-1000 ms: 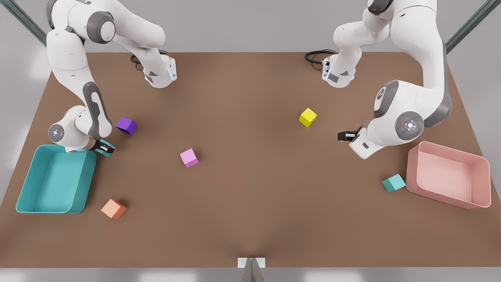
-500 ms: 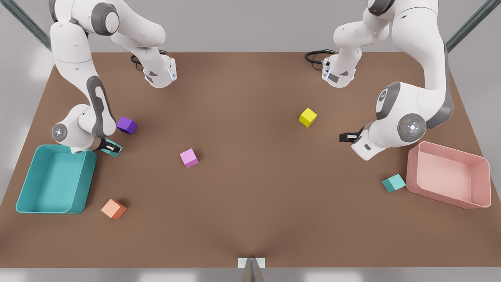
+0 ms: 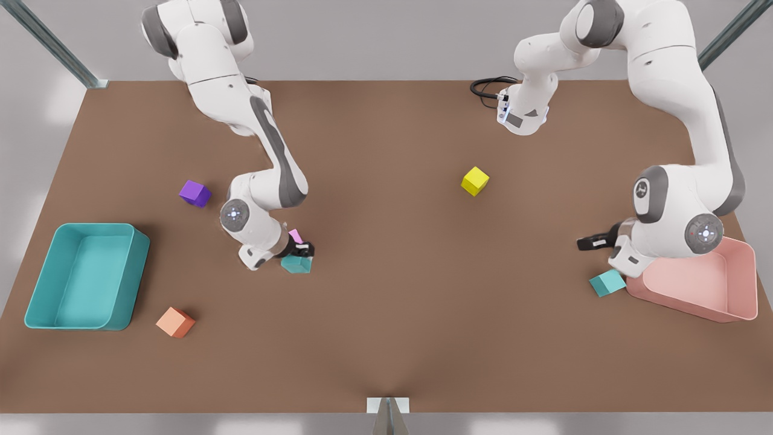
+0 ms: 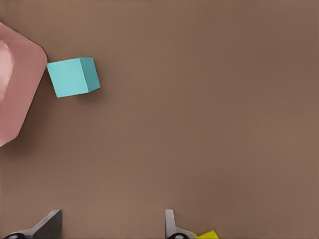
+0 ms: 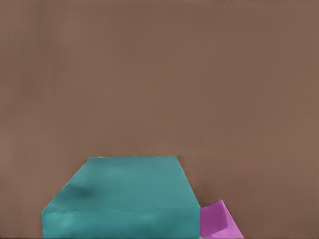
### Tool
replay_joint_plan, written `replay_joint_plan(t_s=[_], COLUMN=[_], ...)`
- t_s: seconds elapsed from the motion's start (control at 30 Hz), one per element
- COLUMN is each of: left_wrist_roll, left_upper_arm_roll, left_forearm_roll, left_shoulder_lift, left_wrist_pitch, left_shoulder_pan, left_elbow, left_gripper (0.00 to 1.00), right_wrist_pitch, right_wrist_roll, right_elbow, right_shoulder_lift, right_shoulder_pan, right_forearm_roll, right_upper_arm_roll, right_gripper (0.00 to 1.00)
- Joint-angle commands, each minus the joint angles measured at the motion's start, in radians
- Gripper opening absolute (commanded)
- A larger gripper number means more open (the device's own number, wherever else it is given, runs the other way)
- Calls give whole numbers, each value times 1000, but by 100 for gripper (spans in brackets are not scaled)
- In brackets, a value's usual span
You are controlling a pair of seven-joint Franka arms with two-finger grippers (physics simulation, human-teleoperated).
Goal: Stack the two blue cubes on top of each other
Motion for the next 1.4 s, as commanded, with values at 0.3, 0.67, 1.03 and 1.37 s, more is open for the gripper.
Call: replay_joint_plan(t_s=[0.3, 0.67, 1.03, 1.37], left_wrist_roll=[404, 369, 134, 117], left_upper_arm_roll=[144, 144, 144, 144], left_forearm_roll=[-135, -144, -143, -144], left_shoulder_lift=[192, 280, 298, 342], left_wrist_pitch=[385, 463, 465, 559], left_shoulder_pan=[40, 78, 77, 78], left_elbow=[-19, -6, -14, -43], left_gripper=[100, 100, 100, 100], right_wrist_pitch=[32, 39, -674, -844], right_wrist_roll=[1636, 1622, 592, -47], right_elbow=[552, 540, 546, 308], right_shoulder_lift=[433, 441, 101, -338], right_shoulder_pan=[376, 370, 2, -515], right_forearm_roll=[-220, -222, -234, -499], right_upper_arm_roll=[-9, -11, -53, 249], right_gripper=[66, 100, 100, 100])
